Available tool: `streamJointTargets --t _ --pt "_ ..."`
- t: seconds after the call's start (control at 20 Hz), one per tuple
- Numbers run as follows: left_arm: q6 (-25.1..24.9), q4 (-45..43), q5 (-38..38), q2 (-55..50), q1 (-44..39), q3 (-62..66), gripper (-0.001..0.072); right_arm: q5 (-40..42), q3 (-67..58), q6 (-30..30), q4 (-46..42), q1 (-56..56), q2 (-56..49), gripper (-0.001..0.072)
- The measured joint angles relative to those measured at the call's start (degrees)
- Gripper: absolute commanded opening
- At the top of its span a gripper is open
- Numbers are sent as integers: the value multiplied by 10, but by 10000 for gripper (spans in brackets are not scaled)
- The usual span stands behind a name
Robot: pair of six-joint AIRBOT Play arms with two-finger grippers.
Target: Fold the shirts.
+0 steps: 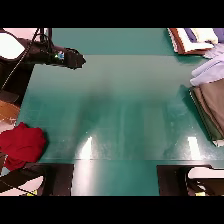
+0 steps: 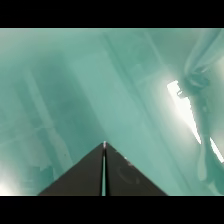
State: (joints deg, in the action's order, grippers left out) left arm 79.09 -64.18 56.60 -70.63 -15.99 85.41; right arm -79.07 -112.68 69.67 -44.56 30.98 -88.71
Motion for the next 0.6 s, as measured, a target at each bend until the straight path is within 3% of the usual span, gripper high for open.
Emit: streamJointTargets --t 0.25,0.6 --pt "0 0 2 0 0 0 24 -31 -1 0 -2 34 34 14" --pt "0 0 13 0 0 0 24 -57 154 0 -75 122 136 15"
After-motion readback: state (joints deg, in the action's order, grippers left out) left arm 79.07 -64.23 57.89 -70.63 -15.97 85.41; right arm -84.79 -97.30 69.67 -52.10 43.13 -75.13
